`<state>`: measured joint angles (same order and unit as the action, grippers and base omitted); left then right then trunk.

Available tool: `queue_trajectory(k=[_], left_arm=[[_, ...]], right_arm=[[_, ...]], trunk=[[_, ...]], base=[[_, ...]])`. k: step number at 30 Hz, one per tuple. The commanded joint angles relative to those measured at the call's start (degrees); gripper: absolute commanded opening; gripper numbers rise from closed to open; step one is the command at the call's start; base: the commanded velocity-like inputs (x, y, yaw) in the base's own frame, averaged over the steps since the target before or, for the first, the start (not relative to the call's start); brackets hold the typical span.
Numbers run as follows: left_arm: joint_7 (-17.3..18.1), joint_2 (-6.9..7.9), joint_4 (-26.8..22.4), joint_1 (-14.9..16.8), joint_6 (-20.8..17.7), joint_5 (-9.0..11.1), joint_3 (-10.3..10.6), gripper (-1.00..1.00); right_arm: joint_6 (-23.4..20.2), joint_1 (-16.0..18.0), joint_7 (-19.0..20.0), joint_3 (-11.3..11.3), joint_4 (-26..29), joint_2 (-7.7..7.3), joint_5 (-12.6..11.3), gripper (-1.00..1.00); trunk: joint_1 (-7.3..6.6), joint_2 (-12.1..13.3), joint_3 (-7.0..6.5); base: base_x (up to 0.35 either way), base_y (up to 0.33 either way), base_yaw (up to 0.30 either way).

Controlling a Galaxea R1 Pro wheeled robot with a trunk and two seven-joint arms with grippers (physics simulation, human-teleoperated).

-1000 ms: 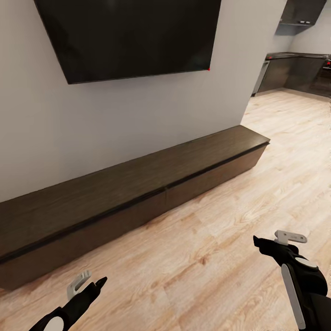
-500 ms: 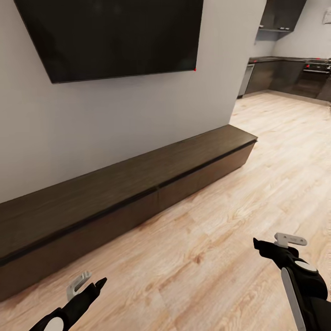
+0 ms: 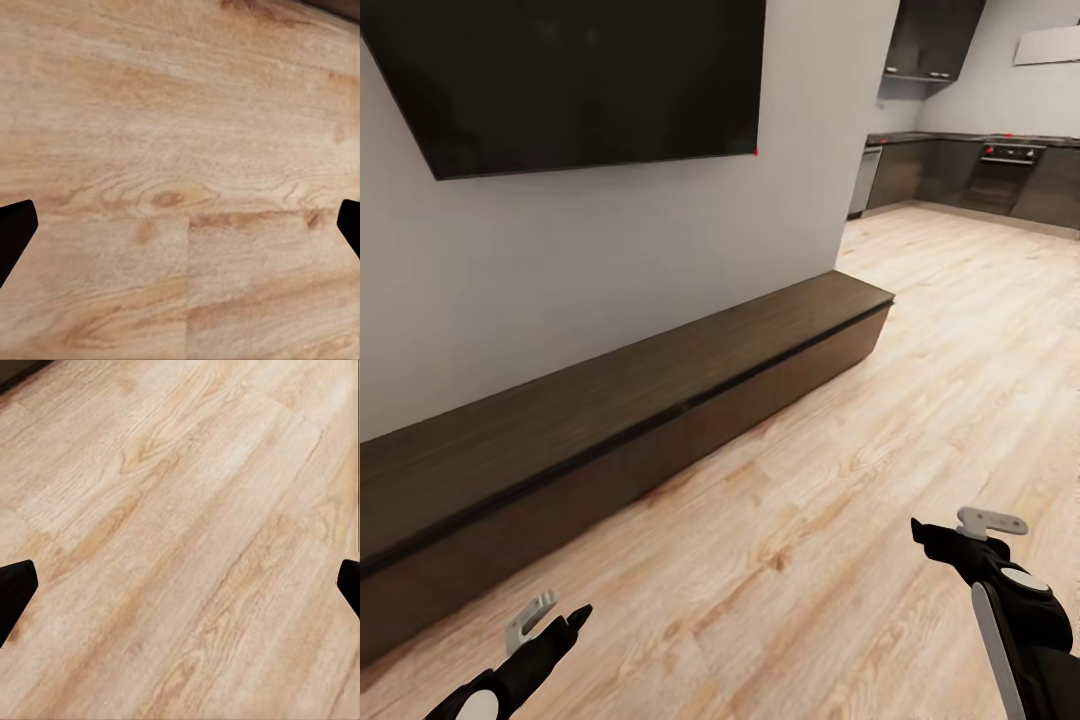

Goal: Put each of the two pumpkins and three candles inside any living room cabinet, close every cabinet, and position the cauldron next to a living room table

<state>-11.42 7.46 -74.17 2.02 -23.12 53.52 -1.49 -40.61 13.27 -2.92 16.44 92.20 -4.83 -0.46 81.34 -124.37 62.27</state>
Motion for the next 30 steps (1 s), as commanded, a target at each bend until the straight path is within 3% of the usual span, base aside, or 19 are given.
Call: queue_trajectory(k=[1,30], left_arm=[[0.0,0.0,0.0,0.0,0.0,0.0,0.0,1.0],[-0.1,0.01,0.1,0.0,0.0,0.0,0.1,1.0]], right_arm=[[0.0,0.0,0.0,0.0,0.0,0.0,0.0,1.0],[0.0,-0.5,-0.1,-0.1,0.0,0.08,0.0,1.0]], trunk=[[0.23,-0.4,0.09],[6.6,-12.0,2.6]], base=[[0.0,0.0,-0.141],[0.0,0.0,-0.141]])
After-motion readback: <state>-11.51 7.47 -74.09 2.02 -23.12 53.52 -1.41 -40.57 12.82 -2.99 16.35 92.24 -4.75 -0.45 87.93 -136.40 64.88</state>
